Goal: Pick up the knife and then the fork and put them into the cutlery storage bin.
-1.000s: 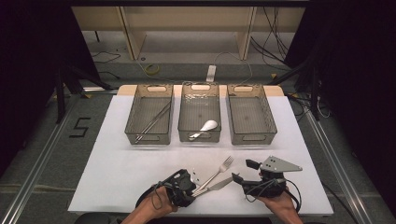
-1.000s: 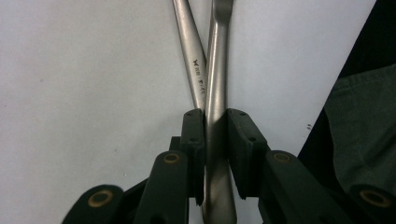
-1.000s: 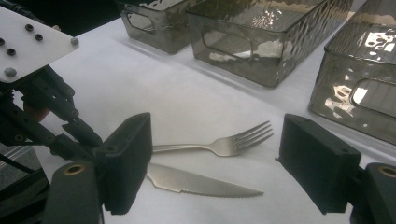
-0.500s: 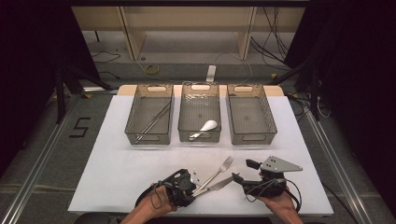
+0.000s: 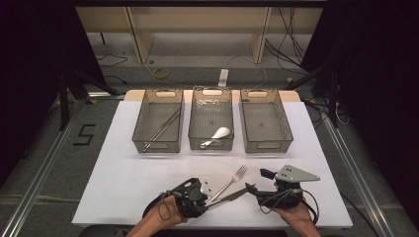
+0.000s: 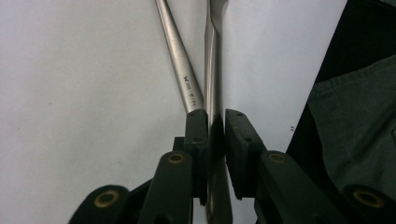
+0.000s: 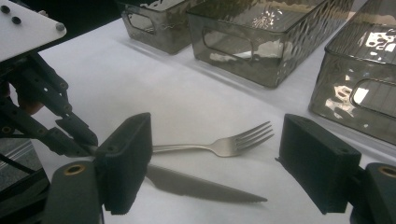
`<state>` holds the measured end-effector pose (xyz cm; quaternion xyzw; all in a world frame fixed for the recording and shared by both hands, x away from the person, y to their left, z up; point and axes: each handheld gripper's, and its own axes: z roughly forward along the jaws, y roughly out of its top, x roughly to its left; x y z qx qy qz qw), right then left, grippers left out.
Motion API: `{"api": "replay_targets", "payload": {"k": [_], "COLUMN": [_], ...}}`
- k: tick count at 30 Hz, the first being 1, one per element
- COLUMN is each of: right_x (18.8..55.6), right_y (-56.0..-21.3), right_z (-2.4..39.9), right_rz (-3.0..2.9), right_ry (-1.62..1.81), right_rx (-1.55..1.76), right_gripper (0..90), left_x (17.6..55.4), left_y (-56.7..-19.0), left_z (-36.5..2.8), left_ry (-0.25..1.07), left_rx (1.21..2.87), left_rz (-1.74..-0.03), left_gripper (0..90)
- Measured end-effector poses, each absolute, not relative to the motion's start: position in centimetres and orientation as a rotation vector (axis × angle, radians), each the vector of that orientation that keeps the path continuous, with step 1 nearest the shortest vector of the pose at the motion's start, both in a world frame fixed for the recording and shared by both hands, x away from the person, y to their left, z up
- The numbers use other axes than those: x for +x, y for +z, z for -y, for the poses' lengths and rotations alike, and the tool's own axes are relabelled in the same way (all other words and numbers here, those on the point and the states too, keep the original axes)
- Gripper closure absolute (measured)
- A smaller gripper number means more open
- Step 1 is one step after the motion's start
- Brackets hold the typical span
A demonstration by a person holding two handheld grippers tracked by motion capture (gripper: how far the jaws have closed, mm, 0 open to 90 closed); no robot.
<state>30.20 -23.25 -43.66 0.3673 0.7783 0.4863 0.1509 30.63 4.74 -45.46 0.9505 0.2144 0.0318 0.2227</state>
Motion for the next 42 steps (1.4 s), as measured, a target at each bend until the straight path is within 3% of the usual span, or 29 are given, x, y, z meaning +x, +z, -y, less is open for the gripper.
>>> {"api": "replay_targets", "payload": {"k": [2,42], "right_x": [30.19,30.06], "right_y": [-43.67,-43.69], "right_z": [23.22,22.60], "right_rz": [-2.238,-2.292], "right_ry": [1.398,1.401], "right_rx": [1.049,0.993], "right_gripper": [26.5,26.5], "left_x": [30.56,30.71], "left_y": [-45.32,-45.69], "left_z": [-4.67,-4.41], "left_ry": [0.089,0.076], "left_rx": [2.615,2.638], "left_rz": [-0.580,-0.571], "left_gripper": [83.4,83.7]}}
